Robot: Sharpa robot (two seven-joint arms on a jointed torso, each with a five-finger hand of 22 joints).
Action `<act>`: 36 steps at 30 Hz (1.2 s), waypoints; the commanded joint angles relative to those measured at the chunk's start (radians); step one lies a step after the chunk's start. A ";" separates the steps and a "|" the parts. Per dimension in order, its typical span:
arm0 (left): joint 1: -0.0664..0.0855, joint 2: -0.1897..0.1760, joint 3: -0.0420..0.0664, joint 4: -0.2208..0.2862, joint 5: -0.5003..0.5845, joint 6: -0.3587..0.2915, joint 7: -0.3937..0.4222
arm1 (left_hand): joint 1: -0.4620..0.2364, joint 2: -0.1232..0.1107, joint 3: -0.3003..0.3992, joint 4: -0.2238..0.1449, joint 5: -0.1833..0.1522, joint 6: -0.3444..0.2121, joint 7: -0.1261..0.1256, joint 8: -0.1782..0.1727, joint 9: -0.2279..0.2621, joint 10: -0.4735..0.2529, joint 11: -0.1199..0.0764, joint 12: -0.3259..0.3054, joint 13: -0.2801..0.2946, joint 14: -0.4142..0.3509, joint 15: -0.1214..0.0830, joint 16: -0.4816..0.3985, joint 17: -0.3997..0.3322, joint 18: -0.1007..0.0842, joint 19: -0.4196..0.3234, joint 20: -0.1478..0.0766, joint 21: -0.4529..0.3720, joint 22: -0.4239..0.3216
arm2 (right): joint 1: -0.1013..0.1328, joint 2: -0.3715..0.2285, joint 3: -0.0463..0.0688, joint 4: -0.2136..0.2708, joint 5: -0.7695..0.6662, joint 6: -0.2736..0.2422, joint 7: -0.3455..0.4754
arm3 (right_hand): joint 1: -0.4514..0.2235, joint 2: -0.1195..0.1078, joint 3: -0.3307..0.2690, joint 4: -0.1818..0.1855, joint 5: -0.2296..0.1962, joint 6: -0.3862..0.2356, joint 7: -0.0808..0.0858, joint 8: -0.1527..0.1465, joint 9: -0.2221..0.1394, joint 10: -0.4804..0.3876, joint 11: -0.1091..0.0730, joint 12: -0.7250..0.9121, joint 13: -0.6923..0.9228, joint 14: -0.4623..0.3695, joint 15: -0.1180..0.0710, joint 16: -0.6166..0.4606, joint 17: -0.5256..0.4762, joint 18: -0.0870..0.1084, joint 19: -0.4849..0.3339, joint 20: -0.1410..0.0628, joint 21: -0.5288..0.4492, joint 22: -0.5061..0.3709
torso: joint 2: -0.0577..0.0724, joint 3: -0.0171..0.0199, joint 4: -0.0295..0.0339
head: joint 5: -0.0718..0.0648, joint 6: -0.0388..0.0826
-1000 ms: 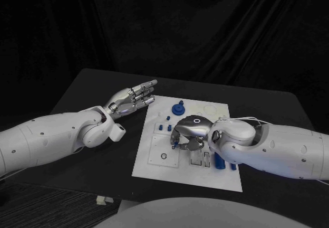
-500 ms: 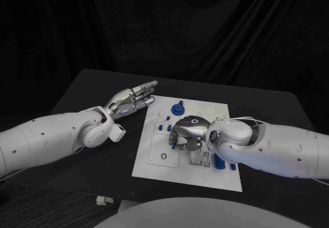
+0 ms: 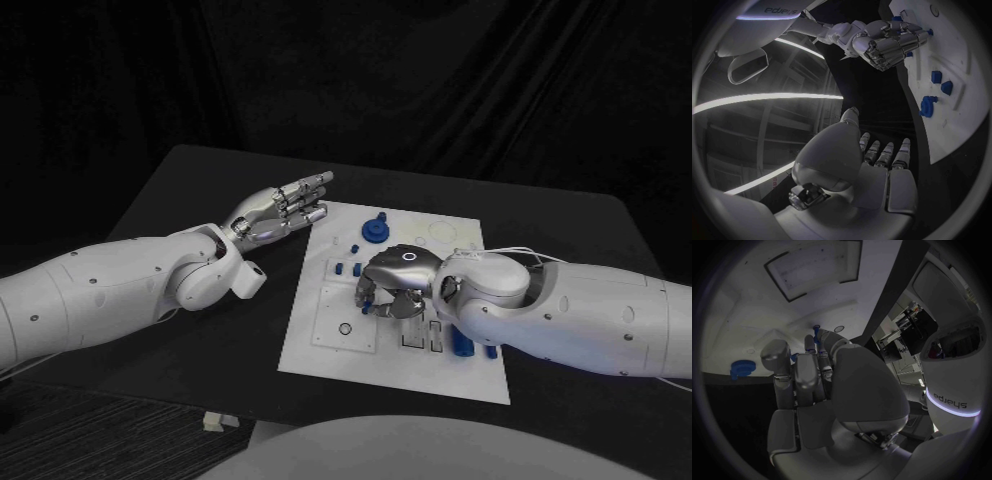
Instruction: Assemble the parts on the task board
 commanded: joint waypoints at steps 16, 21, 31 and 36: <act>-0.004 0.007 0.001 -0.005 0.007 0.020 0.002 | 0.017 0.004 0.002 -0.010 0.005 0.003 0.014 0.007 0.001 0.001 0.009 0.001 0.001 -0.001 0.007 -0.001 0.000 -0.013 0.006 0.000 0.001 0.002 | -0.007 -0.003 0.000 0.007 -0.007 0.015 -0.012 | 0.004 -0.008 0.003 -0.005 -0.002 -0.014 0.004 -0.014 -0.006 0.003 0.004 -0.004 -0.002 0.000 0.002 -0.006 -0.002 0.014 -0.006 -0.002 -0.009 0.110 | 0.001 0.0004 -0.0004 | 0.003 0.000; -0.004 0.009 0.001 -0.007 0.007 0.022 0.001 | 0.018 0.004 0.002 -0.011 0.006 0.003 0.015 0.007 0.001 0.001 0.009 0.001 0.001 -0.001 0.008 -0.001 0.000 -0.013 0.007 0.000 0.001 0.002 | -0.007 -0.002 0.000 0.004 -0.007 0.028 -0.024 | -0.017 -0.023 0.002 0.007 -0.024 -0.089 0.027 -0.054 -0.030 -0.057 0.028 -0.036 -0.016 -0.012 0.022 -0.023 -0.020 0.017 -0.023 0.011 -0.048 0.101 | 0.000 0.0009 -0.0003 | 0.002 0.000; -0.005 0.011 0.001 -0.010 0.007 0.024 -0.001 | 0.019 0.005 0.003 -0.013 0.006 0.003 0.016 0.007 0.001 0.001 0.009 0.000 0.001 -0.001 0.008 -0.001 0.000 -0.014 0.007 0.000 0.001 0.003 | -0.008 -0.003 0.000 0.003 -0.007 0.029 -0.025 | -0.054 -0.048 -0.068 0.027 -0.125 -0.278 -0.017 -0.049 -0.090 -0.281 0.051 -0.078 -0.033 -0.066 0.018 -0.069 -0.078 0.039 -0.084 0.018 -0.189 0.070 | 0.000 0.0004 -0.0008 | 0.001 0.000; -0.006 0.011 0.001 -0.011 0.007 0.025 -0.001 | 0.019 0.005 0.003 -0.013 0.006 0.003 0.016 0.007 0.001 0.001 0.009 0.000 0.001 -0.001 0.008 -0.001 0.000 -0.014 0.007 0.000 0.001 0.003 | -0.009 -0.008 0.000 0.004 -0.007 0.006 -0.025 | -0.052 -0.042 -0.114 0.037 -0.144 -0.289 -0.020 -0.048 -0.098 -0.324 0.053 -0.058 -0.025 -0.082 0.021 -0.080 -0.094 0.043 -0.097 0.020 -0.228 0.063 | 0.000 0.0004 -0.0008 | 0.002 0.000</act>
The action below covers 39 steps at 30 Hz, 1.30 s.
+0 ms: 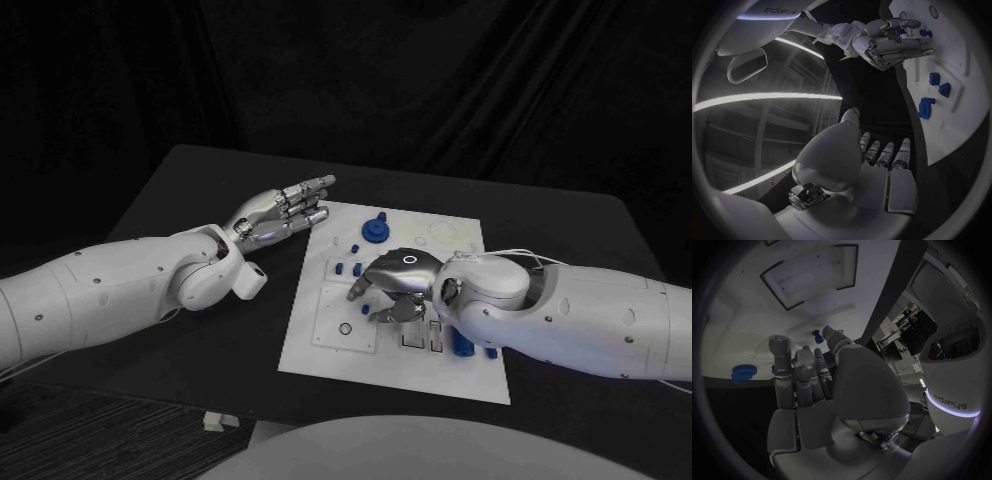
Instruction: Assemble the parts on the task board
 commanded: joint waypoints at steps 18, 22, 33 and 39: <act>-0.002 -0.014 0.001 0.011 0.007 0.002 0.008 | 0.012 -0.002 0.003 -0.008 0.006 0.002 0.007 0.003 0.002 0.001 0.010 0.001 0.001 0.000 0.010 0.000 0.000 -0.015 0.010 0.000 0.002 0.005 | 0.113 -0.253 0.001 0.121 -0.006 -0.070 -0.109 | 0.020 -0.010 -0.116 0.123 -0.021 0.024 0.000 0.006 -0.020 -0.147 0.000 0.062 -0.010 0.000 0.003 0.023 0.000 0.017 0.018 0.000 -0.011 0.072 | -0.004 -0.0019 -0.0003 | -0.017 0.000; -0.003 -0.013 0.001 0.011 0.007 0.004 0.008 | 0.012 -0.002 0.003 -0.008 0.006 0.002 0.007 0.004 0.002 0.001 0.010 0.001 0.001 0.000 0.010 0.000 0.000 -0.015 0.009 0.000 0.002 0.002 | 0.121 -0.286 0.000 0.111 -0.006 -0.061 -0.122 | 0.069 -0.083 -0.180 0.232 -0.053 0.003 -0.008 -0.001 -0.036 -0.224 -0.001 0.040 -0.050 -0.024 0.000 -0.004 -0.034 0.022 -0.002 0.002 -0.070 0.062 | -0.003 -0.0024 -0.0006 | -0.021 0.000; -0.005 -0.012 0.001 0.012 0.007 0.005 0.010 | 0.013 0.000 0.004 -0.009 0.008 0.002 0.008 0.004 0.002 0.000 0.009 0.001 0.001 0.000 0.010 0.000 0.000 -0.016 0.009 0.000 0.002 0.002 | 0.087 -0.312 0.000 0.061 -0.006 -0.068 -0.113 | 0.062 -0.063 -0.169 0.230 -0.077 -0.043 -0.020 0.005 -0.060 -0.172 0.015 0.083 -0.062 0.006 0.007 0.037 -0.001 0.011 0.039 0.008 -0.003 0.080 | 0.000 -0.0009 -0.0036 | -0.020 0.000; -0.007 -0.011 0.001 0.009 0.007 0.007 0.010 | 0.013 0.000 0.004 -0.009 0.008 0.002 0.008 0.004 0.002 0.000 0.009 0.001 0.001 0.000 0.010 0.000 0.000 -0.016 0.009 0.000 0.002 0.002 | 0.066 -0.299 0.000 0.034 -0.003 -0.089 -0.090 | 0.064 -0.031 -0.147 0.226 -0.084 0.013 0.000 0.012 -0.061 -0.099 0.013 0.110 -0.069 0.030 0.006 0.063 0.021 0.003 0.071 0.006 0.054 0.092 | 0.000 0.0012 -0.0010 | -0.024 0.000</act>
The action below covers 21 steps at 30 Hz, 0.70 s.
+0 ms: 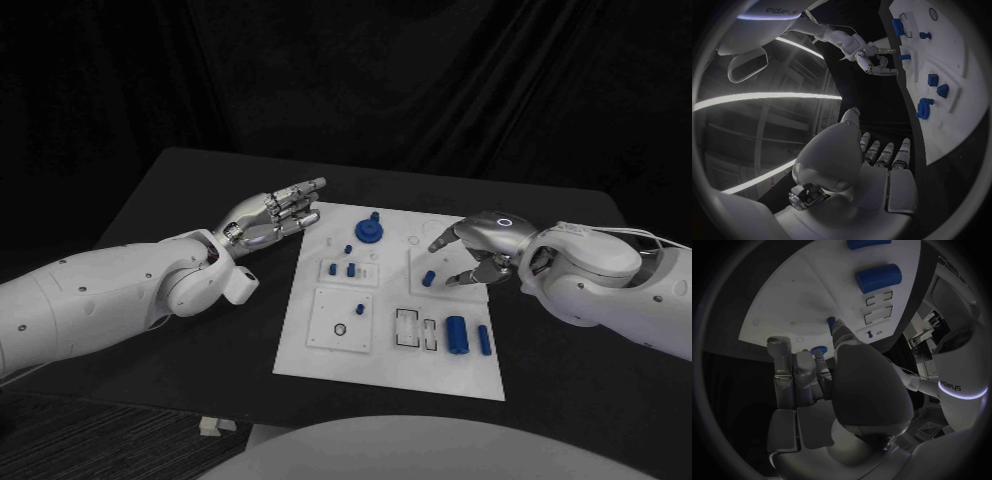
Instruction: Assemble the parts on the task board
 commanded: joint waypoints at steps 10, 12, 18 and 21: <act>-0.004 0.006 0.001 -0.002 0.007 0.009 0.012 | 0.012 0.007 0.004 -0.010 0.009 0.001 0.008 0.003 0.001 0.000 0.009 0.000 0.001 0.003 0.008 0.000 0.000 -0.019 0.010 0.000 0.002 -0.001 | -0.032 0.039 0.000 -0.041 0.004 -0.039 0.032 | 0.020 0.055 0.028 -0.028 0.017 0.053 0.027 0.006 -0.003 0.140 -0.014 0.019 -0.003 0.031 0.009 0.028 0.022 -0.021 0.034 0.006 0.061 0.104 | -0.001 0.0007 0.0023 | 0.000 0.000; -0.005 0.006 0.001 -0.002 0.007 0.009 0.012 | 0.012 0.007 0.004 -0.010 0.009 0.001 0.008 0.003 0.001 0.000 0.009 0.000 0.001 0.003 0.008 0.000 0.000 -0.019 0.010 0.000 0.002 -0.001 | -0.036 0.047 0.000 -0.047 0.005 -0.044 0.038 | 0.023 0.063 0.030 -0.037 0.029 0.060 0.031 0.006 -0.003 0.161 -0.016 0.016 -0.004 0.033 0.011 0.030 0.024 -0.021 0.037 0.007 0.065 0.105 | -0.001 0.0008 0.0029 | 0.001 0.000; -0.005 0.005 0.001 -0.003 0.007 0.011 0.011 | 0.015 0.010 0.007 -0.014 0.013 0.001 0.008 0.003 0.001 0.000 0.010 0.000 0.001 0.003 0.009 0.000 0.000 -0.021 0.011 0.000 0.002 -0.001 | -0.045 0.066 0.000 -0.060 0.016 -0.053 0.054 | 0.025 0.075 0.032 -0.061 0.044 0.035 0.030 -0.007 -0.008 0.208 -0.017 0.001 -0.005 0.038 0.012 0.034 0.026 -0.023 0.042 0.008 0.078 0.107 | -0.001 0.0002 0.0040 | 0.001 0.000; -0.006 0.006 0.001 -0.004 0.007 0.012 0.011 | 0.016 0.010 0.008 -0.015 0.014 0.001 0.009 0.003 0.001 0.000 0.010 0.000 0.001 0.003 0.009 0.000 0.000 -0.022 0.011 0.000 0.002 -0.001 | -0.048 0.074 0.000 -0.065 0.020 -0.052 0.059 | 0.031 0.083 0.037 -0.073 0.060 0.038 0.036 -0.002 -0.005 0.229 -0.017 -0.006 -0.005 0.041 0.013 0.039 0.031 -0.024 0.045 0.009 0.085 0.109 | -0.001 0.0002 0.0035 | 0.003 0.000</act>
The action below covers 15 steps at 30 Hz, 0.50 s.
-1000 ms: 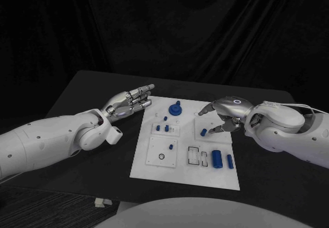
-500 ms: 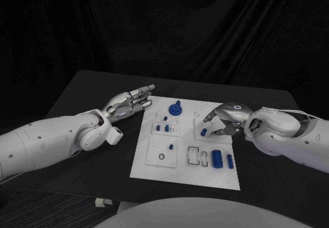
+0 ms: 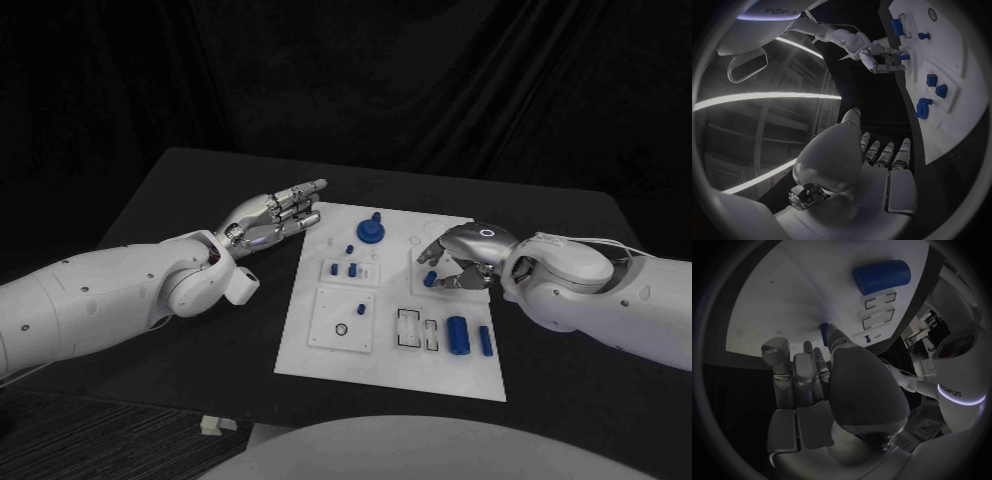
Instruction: Assemble the parts on the task board
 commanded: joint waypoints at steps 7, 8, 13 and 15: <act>-0.003 0.004 0.001 0.000 0.007 0.013 0.010 | 0.007 0.001 -0.001 -0.006 0.004 0.001 0.009 0.003 0.001 -0.002 0.008 0.000 0.001 -0.001 0.005 0.000 0.000 -0.006 0.004 0.000 0.002 0.000 | -0.009 0.018 0.000 -0.014 0.013 -0.014 0.024 | -0.004 0.017 0.011 -0.016 0.012 0.034 0.016 0.012 0.006 0.082 -0.015 -0.013 0.000 0.014 -0.010 0.010 0.008 -0.016 0.015 -0.008 0.025 0.113 | 0.001 -0.0007 0.0009 | 0.002 0.000; -0.003 0.004 0.001 0.000 0.007 0.014 0.010 | 0.007 0.001 -0.001 -0.006 0.004 0.001 0.009 0.003 0.001 -0.002 0.008 0.000 0.001 -0.001 0.005 0.000 0.000 -0.006 0.004 0.000 0.002 0.000 | -0.010 0.019 0.000 -0.015 0.013 -0.012 0.024 | -0.003 0.018 0.014 -0.017 0.012 0.045 0.019 0.017 0.007 0.092 -0.017 -0.015 0.000 0.014 -0.012 0.010 0.007 -0.016 0.015 -0.009 0.025 0.113 | 0.000 -0.0009 0.0006 | 0.003 0.000; -0.004 0.005 0.001 -0.001 0.007 0.015 0.009 | 0.009 0.003 0.000 -0.008 0.006 0.000 0.009 0.003 0.001 -0.003 0.008 0.000 0.001 -0.001 0.006 0.000 0.000 -0.007 0.005 0.000 0.002 -0.001 | -0.011 0.021 0.000 -0.016 0.013 -0.006 0.024 | 0.010 0.019 0.046 -0.020 0.031 0.106 0.026 0.033 0.013 0.127 -0.019 -0.043 -0.003 0.015 -0.016 0.008 0.005 -0.017 0.015 -0.015 0.029 0.113 | 0.001 -0.0007 0.0000 | 0.004 0.000; -0.004 0.005 0.001 -0.001 0.007 0.016 0.008 | 0.010 0.005 0.003 -0.010 0.007 0.001 0.010 0.003 0.001 -0.003 0.009 0.000 0.001 -0.001 0.006 0.000 0.000 -0.008 0.005 0.000 0.003 -0.001 | -0.012 0.021 0.000 -0.017 0.013 -0.003 0.024 | 0.017 0.016 0.062 -0.022 0.038 0.139 0.028 0.042 0.016 0.137 -0.016 -0.056 -0.004 0.015 -0.013 0.007 0.003 -0.017 0.015 -0.014 0.029 0.113 | 0.001 -0.0007 -0.0001 | 0.005 0.000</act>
